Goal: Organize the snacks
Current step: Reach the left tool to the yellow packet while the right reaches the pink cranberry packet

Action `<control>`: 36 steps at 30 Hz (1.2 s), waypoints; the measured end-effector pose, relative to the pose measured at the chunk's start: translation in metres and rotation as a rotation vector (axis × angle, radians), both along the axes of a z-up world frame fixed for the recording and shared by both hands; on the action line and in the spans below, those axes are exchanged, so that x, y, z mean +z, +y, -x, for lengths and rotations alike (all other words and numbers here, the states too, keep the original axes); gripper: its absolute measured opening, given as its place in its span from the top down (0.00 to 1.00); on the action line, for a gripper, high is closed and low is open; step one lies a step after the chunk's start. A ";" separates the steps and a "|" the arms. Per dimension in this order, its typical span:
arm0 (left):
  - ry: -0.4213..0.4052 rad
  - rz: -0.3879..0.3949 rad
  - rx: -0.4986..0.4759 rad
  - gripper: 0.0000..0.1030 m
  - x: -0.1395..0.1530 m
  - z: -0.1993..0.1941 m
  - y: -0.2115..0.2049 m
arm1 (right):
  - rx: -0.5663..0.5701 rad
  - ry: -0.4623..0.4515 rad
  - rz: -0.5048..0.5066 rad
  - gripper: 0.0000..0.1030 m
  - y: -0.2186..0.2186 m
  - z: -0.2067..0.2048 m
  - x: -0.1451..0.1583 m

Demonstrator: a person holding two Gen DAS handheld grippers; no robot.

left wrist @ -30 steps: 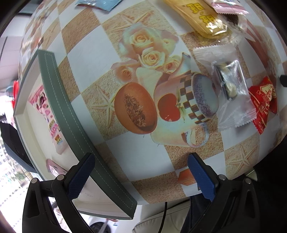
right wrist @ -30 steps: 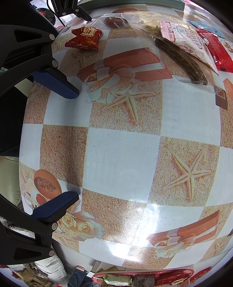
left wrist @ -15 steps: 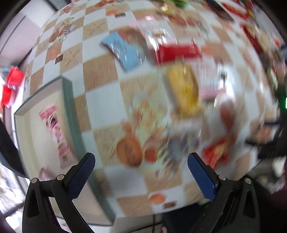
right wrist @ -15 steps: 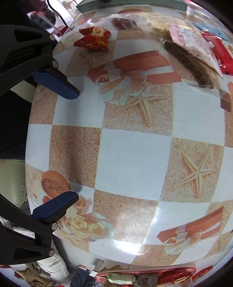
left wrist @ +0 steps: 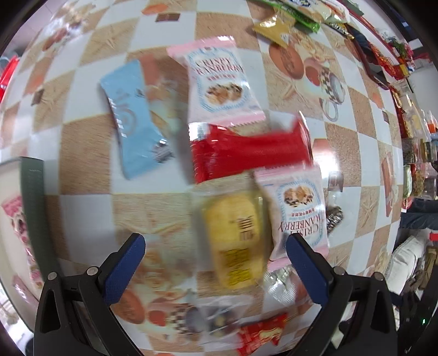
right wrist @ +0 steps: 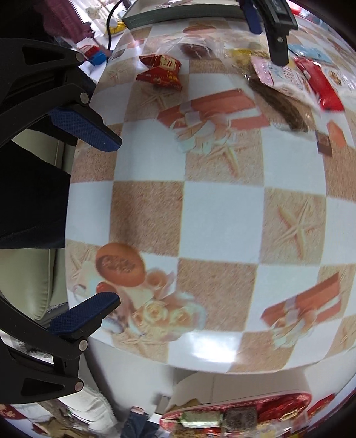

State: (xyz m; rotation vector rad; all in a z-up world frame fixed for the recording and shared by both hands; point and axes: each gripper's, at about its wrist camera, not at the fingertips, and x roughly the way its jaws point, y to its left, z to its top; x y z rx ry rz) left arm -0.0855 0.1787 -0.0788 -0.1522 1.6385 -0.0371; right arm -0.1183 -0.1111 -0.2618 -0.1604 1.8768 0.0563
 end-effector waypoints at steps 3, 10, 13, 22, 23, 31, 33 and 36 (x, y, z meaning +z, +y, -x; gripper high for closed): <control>-0.012 -0.002 0.013 0.00 -0.004 0.003 -0.007 | -0.021 -0.005 0.004 0.00 -0.004 -0.010 -0.003; 0.004 -0.076 0.006 0.00 -0.009 0.024 0.025 | -0.013 -0.010 0.002 0.00 -0.001 -0.013 -0.002; 0.020 -0.066 0.057 0.00 -0.013 0.023 0.023 | -0.013 -0.013 0.000 0.00 0.005 -0.019 -0.003; 0.002 -0.119 -0.014 0.36 -0.011 0.025 -0.007 | 0.005 -0.089 -0.003 0.00 0.026 -0.044 0.016; -0.003 -0.119 -0.014 0.43 -0.009 0.026 -0.004 | -0.003 -0.104 -0.013 0.00 0.028 -0.053 0.021; -0.001 -0.131 0.036 0.51 -0.016 0.052 0.043 | 0.061 -0.184 -0.107 0.00 0.110 -0.134 0.031; 0.019 -0.134 0.078 0.35 -0.022 0.058 0.053 | 0.125 -0.201 -0.102 0.00 0.139 -0.150 0.024; 0.024 -0.125 0.128 0.27 -0.028 0.065 0.061 | 0.186 -0.192 -0.103 0.00 0.170 -0.168 0.008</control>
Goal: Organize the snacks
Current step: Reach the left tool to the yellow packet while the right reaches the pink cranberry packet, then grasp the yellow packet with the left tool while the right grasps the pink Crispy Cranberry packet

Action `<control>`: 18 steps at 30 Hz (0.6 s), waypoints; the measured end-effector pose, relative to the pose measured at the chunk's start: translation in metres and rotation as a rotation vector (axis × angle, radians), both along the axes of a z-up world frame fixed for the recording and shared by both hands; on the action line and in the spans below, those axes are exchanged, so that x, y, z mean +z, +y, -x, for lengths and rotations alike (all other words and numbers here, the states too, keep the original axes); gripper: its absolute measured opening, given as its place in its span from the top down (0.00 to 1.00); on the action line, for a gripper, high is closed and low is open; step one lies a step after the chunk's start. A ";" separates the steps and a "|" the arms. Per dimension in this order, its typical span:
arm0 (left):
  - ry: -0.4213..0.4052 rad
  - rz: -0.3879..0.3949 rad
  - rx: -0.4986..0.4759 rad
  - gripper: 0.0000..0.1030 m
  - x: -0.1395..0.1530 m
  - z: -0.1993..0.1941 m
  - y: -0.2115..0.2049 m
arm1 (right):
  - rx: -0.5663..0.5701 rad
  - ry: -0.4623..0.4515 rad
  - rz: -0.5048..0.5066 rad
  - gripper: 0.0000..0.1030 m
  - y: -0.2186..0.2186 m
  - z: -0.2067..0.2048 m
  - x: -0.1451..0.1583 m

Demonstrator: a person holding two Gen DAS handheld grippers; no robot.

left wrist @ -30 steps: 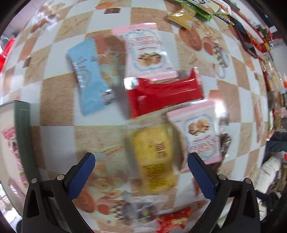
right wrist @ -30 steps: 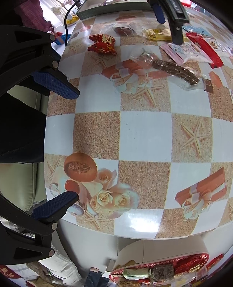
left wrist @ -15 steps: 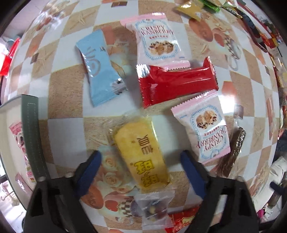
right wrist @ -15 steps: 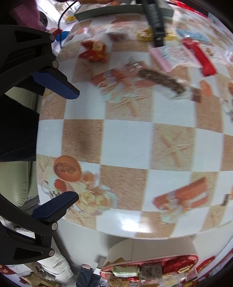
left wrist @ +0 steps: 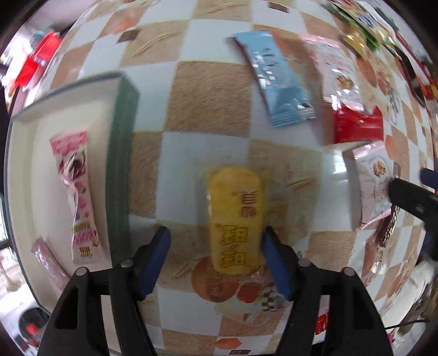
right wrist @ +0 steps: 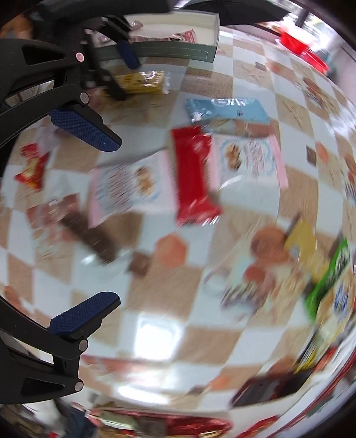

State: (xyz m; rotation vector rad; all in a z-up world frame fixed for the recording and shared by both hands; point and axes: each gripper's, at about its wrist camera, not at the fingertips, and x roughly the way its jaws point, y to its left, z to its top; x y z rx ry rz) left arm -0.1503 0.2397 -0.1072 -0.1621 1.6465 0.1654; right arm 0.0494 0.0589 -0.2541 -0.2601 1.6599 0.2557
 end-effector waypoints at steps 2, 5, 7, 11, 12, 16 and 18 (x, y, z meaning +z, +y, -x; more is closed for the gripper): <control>-0.001 -0.009 0.012 0.22 -0.001 0.009 0.012 | 0.033 0.029 0.011 0.00 0.014 -0.007 -0.014; -0.009 -0.004 0.022 0.19 -0.004 0.018 0.026 | 0.058 0.074 0.063 0.18 0.025 -0.006 -0.036; -0.015 -0.005 0.018 0.17 -0.006 0.014 0.031 | 0.080 0.029 0.070 0.30 0.035 0.000 -0.031; -0.036 0.007 -0.024 0.30 -0.001 -0.018 0.010 | 0.116 0.028 0.035 0.59 0.046 0.003 -0.019; -0.045 0.005 -0.047 0.51 0.009 -0.026 0.001 | 0.089 0.042 0.005 0.59 0.044 0.001 -0.016; -0.047 0.015 -0.109 0.62 0.021 -0.024 -0.015 | 0.011 0.035 -0.072 0.59 0.031 -0.008 0.007; -0.056 0.016 -0.106 0.62 0.027 -0.018 -0.015 | -0.008 0.030 -0.096 0.59 0.025 -0.008 0.019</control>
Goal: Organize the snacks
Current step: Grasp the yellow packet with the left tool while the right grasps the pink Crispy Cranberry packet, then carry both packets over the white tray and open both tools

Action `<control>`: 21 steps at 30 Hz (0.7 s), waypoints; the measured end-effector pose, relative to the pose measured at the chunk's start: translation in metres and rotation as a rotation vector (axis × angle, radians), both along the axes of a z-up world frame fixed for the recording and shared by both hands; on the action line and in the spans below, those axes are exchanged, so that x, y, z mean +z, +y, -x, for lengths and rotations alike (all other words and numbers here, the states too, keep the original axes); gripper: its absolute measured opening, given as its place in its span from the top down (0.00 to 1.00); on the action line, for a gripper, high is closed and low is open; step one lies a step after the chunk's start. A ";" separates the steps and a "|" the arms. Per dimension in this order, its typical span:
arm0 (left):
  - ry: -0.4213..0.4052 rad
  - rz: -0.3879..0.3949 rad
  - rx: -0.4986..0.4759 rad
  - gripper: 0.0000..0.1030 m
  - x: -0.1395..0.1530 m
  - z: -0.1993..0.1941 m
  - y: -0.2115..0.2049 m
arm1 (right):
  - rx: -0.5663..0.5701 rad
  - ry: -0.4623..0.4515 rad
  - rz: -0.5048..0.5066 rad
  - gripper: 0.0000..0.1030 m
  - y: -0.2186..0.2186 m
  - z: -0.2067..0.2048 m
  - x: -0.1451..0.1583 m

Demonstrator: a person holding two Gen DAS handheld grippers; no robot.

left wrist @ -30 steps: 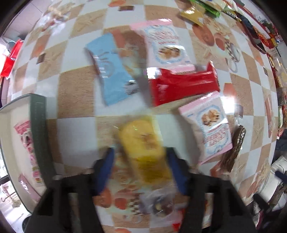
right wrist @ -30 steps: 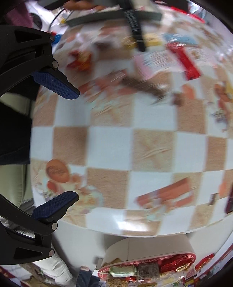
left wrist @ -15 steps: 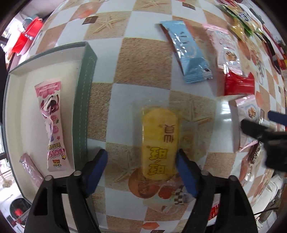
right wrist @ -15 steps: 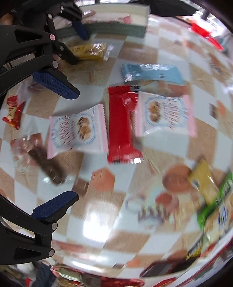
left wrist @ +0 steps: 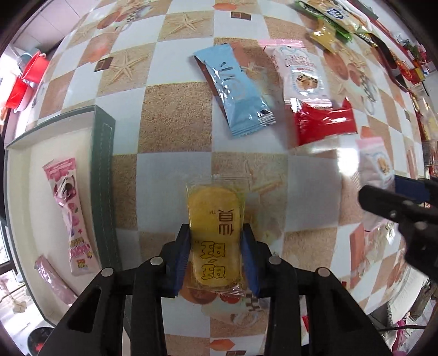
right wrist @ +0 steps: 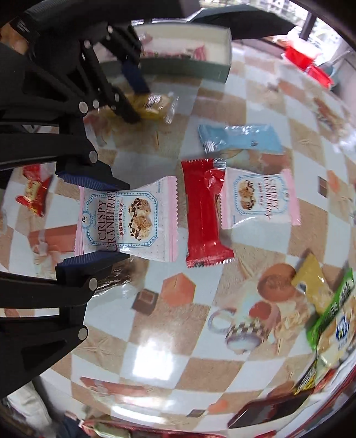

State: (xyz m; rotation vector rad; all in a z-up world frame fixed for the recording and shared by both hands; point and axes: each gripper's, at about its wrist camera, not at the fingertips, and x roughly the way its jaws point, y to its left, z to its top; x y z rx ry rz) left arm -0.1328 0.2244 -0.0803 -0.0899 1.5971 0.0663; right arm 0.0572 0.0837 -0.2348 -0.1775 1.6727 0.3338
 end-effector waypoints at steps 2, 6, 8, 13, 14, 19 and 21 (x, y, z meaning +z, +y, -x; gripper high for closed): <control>-0.010 0.002 0.005 0.62 0.011 0.007 -0.001 | -0.012 -0.007 -0.010 0.59 -0.005 0.002 0.010; -0.037 -0.025 -0.002 0.62 0.043 0.001 0.014 | -0.035 -0.006 -0.031 0.59 -0.018 0.017 0.022; -0.057 -0.029 0.003 0.62 0.055 0.003 0.015 | -0.035 -0.012 -0.034 0.59 -0.019 0.023 0.028; -0.107 -0.047 0.031 0.62 0.087 0.011 0.033 | -0.013 -0.027 -0.046 0.59 -0.016 0.042 0.032; -0.116 -0.047 0.042 0.62 0.092 0.015 0.036 | -0.001 -0.034 -0.046 0.59 -0.014 0.041 0.036; -0.157 -0.048 0.107 0.62 0.116 0.029 0.059 | 0.063 -0.055 -0.051 0.59 0.008 0.043 0.046; -0.171 -0.050 0.139 0.62 0.117 0.038 0.066 | 0.094 -0.059 -0.056 0.59 0.023 0.043 0.049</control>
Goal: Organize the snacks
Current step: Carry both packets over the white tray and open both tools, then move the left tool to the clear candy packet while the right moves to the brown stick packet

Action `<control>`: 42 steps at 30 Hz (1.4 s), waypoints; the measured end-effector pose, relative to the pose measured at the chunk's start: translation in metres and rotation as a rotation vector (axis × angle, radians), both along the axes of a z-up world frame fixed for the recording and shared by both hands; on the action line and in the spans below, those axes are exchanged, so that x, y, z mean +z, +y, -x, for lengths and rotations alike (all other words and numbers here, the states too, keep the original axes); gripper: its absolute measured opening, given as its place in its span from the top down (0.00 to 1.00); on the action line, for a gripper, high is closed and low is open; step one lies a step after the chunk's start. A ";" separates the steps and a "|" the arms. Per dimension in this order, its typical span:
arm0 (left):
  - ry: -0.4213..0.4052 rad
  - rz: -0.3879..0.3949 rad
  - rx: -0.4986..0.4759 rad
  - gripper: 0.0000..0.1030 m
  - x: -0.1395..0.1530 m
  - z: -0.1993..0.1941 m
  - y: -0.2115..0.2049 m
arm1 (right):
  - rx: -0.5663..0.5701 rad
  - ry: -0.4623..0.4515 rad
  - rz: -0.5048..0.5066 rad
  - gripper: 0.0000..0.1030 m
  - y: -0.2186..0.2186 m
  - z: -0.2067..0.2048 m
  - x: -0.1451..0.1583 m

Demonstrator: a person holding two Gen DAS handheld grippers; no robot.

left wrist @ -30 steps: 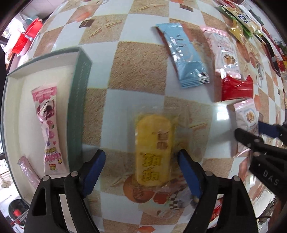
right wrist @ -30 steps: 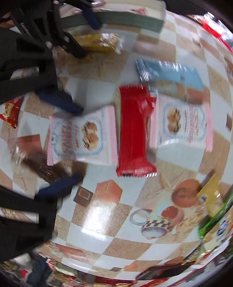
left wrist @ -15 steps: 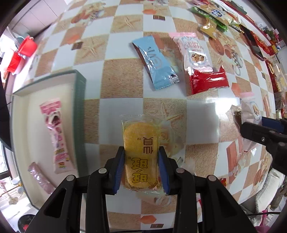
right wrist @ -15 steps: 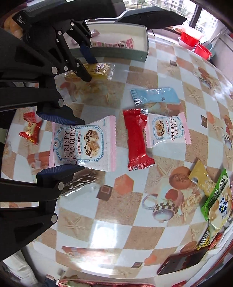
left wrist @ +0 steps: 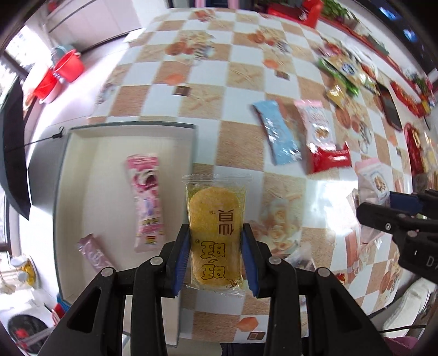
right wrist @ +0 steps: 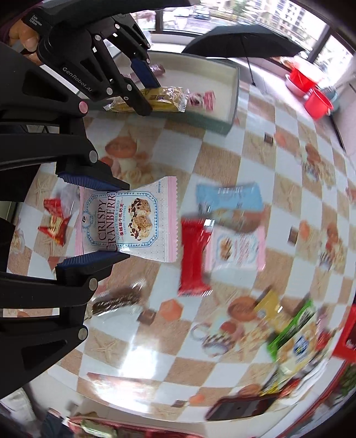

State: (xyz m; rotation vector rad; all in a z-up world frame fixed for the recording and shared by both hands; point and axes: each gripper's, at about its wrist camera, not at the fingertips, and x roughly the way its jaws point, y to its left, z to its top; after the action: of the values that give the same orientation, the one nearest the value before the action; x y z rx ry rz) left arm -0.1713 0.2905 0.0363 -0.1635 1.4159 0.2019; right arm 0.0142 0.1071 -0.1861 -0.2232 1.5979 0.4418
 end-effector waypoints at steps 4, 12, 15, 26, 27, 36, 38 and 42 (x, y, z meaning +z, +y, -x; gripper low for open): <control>-0.015 0.000 0.095 0.62 -0.015 0.006 0.041 | 0.078 0.006 -0.016 0.59 0.041 0.005 0.002; 0.036 -0.004 0.244 0.62 -0.029 0.053 0.113 | 0.257 0.053 -0.055 0.59 0.133 0.032 -0.007; 0.056 0.001 0.277 0.62 -0.037 0.065 0.129 | 0.305 0.066 -0.073 0.59 0.166 0.040 -0.010; 0.124 -0.009 0.255 0.23 -0.058 0.081 0.136 | 0.408 0.037 0.011 0.01 0.208 0.050 -0.022; 0.126 -0.016 0.239 0.23 -0.057 0.080 0.133 | 0.406 0.026 0.020 0.01 0.198 0.048 -0.022; 0.076 -0.030 0.055 0.22 -0.031 0.057 0.089 | 0.247 0.041 0.163 0.01 0.063 0.033 -0.032; 0.065 -0.028 0.004 0.22 -0.024 0.050 0.073 | 0.186 0.045 0.178 0.01 0.029 0.034 -0.033; 0.061 -0.020 -0.100 0.22 -0.016 0.031 0.035 | 0.023 0.104 0.206 0.01 -0.044 0.045 -0.046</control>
State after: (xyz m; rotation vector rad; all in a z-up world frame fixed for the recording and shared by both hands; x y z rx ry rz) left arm -0.2025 0.3258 0.0198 -0.0703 1.4785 0.1400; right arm -0.0307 0.0632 -0.2316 -0.3803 1.7454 0.3094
